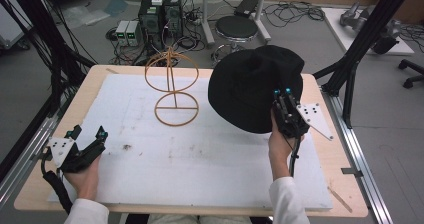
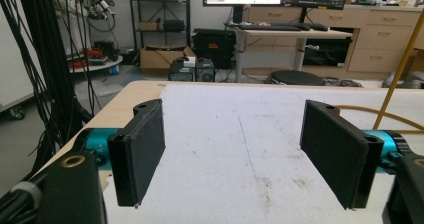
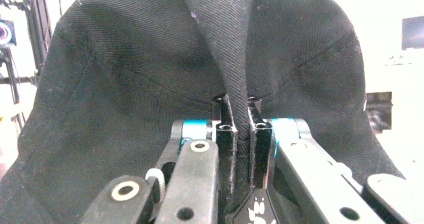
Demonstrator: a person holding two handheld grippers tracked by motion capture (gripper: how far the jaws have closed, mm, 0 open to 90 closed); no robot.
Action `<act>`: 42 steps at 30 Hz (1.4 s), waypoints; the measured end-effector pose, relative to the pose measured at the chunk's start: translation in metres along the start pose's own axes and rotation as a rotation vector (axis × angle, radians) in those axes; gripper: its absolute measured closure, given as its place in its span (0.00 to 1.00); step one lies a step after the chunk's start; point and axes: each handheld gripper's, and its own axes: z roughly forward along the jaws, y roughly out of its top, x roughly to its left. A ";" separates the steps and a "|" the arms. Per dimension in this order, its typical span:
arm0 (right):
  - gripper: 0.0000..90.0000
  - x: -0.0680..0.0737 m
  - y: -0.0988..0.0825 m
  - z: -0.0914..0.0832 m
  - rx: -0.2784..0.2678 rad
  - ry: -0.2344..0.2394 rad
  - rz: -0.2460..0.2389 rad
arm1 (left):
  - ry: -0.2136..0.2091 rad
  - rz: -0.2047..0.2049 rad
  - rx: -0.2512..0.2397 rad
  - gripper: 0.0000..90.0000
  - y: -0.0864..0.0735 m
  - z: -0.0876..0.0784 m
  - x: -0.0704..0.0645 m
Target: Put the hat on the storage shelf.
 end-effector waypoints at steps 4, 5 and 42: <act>0.96 0.007 0.008 0.002 -0.039 0.011 0.002 | -0.003 0.000 -0.001 0.29 0.000 0.000 0.000; 0.96 0.008 0.010 0.003 -0.039 0.015 0.005 | -0.003 0.000 -0.001 0.29 0.000 0.000 -0.001; 0.96 0.121 0.034 0.081 -0.031 0.153 -0.064 | 0.009 0.015 -0.015 0.29 0.001 -0.005 0.004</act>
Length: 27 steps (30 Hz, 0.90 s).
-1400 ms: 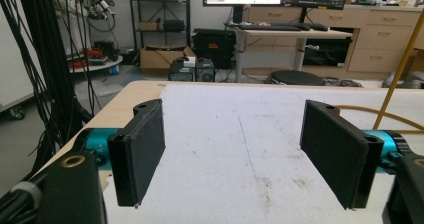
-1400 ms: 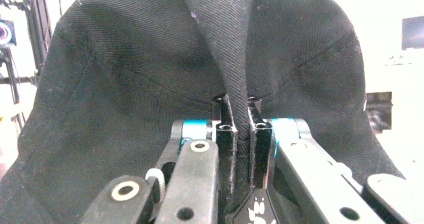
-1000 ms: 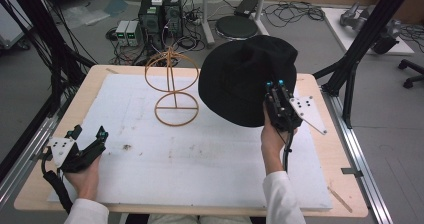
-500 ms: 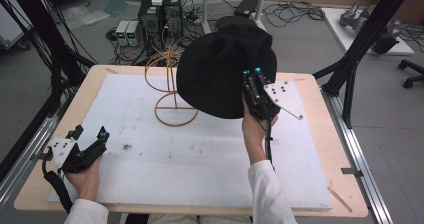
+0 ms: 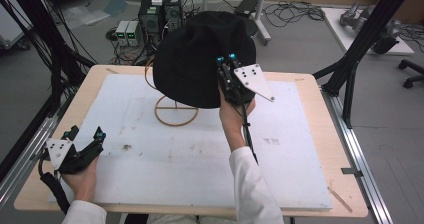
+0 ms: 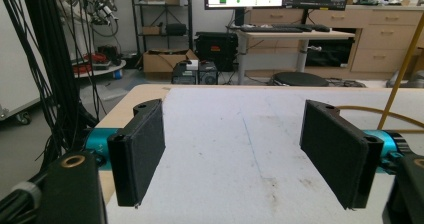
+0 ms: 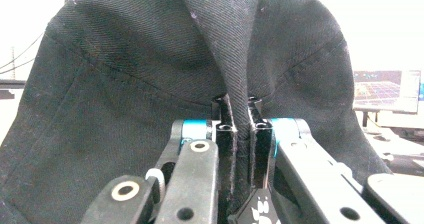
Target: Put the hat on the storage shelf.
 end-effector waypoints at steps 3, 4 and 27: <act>0.96 0.009 0.002 0.009 -0.003 0.009 0.001 | 0.003 -0.001 -0.002 0.29 0.000 0.000 0.000; 0.96 0.012 0.002 0.012 -0.006 0.013 0.000 | 0.003 0.001 -0.002 0.29 0.000 0.000 0.000; 0.95 0.071 -0.029 0.064 0.131 0.077 -0.027 | 0.002 0.036 -0.011 0.29 0.000 -0.003 -0.001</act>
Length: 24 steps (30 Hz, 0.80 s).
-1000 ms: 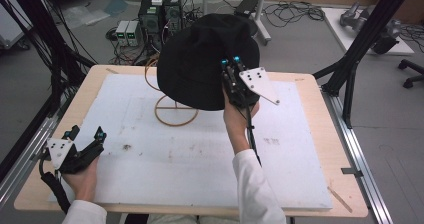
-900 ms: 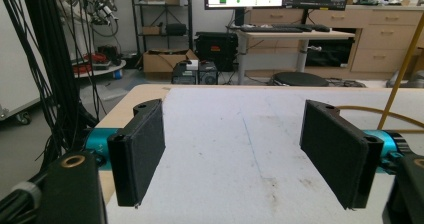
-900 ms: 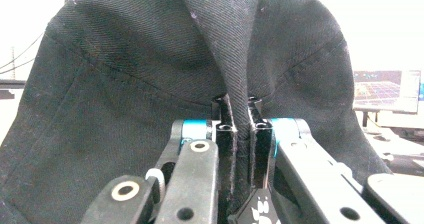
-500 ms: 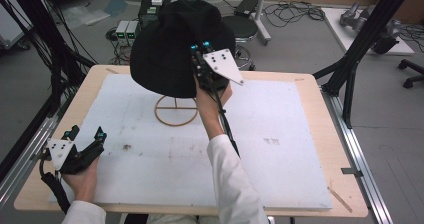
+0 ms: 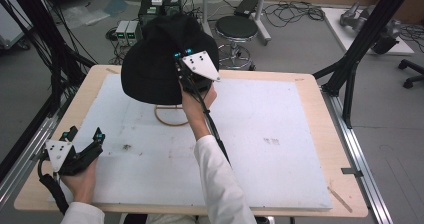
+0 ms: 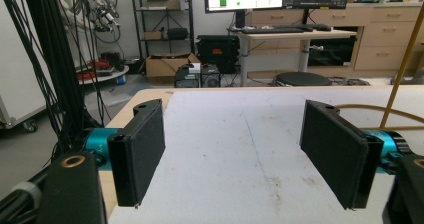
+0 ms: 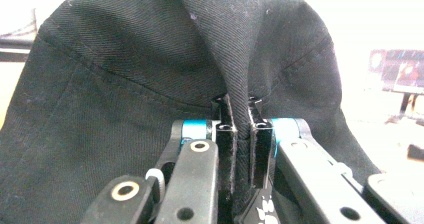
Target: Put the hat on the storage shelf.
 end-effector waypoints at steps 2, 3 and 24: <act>0.95 0.000 -0.013 0.002 0.034 -0.002 0.023 | 0.000 -0.001 0.002 0.29 0.000 0.000 0.000; 0.95 0.000 -0.013 0.002 0.034 -0.002 0.023 | 0.000 -0.001 0.002 0.29 0.000 0.000 0.000; 0.51 -0.006 -0.032 0.000 0.099 0.014 0.011 | -0.009 -0.014 0.010 0.29 -0.001 0.003 -0.001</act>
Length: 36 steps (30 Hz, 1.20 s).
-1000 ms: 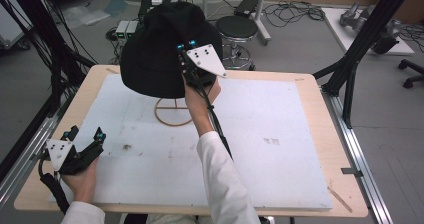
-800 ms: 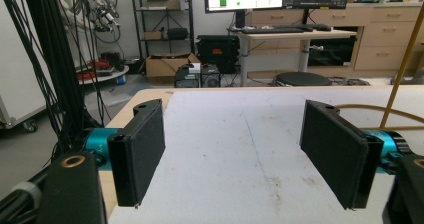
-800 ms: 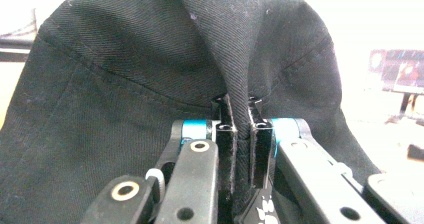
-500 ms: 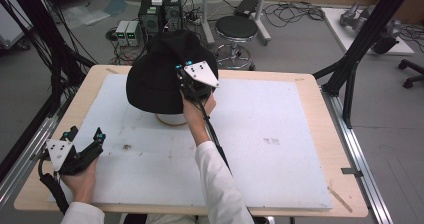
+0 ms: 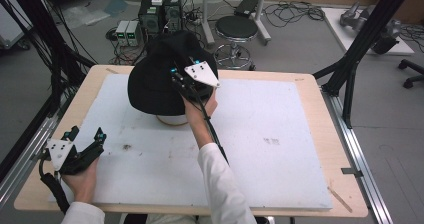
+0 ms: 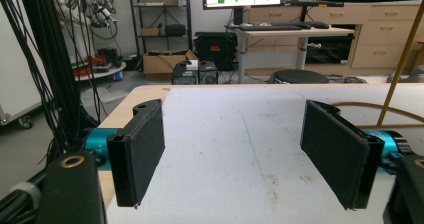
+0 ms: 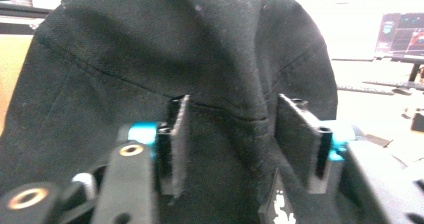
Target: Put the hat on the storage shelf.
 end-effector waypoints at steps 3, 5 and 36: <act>0.41 -0.001 0.001 -0.001 -0.012 -0.001 0.014 | 0.001 0.002 -0.002 0.29 0.000 0.000 0.000; 0.38 -0.002 0.001 -0.002 -0.015 -0.001 0.020 | 0.000 0.001 -0.002 0.29 0.000 0.000 0.000; 0.19 -0.095 0.013 -0.094 0.093 -0.022 0.114 | 0.003 -0.004 0.000 0.29 0.000 0.001 -0.002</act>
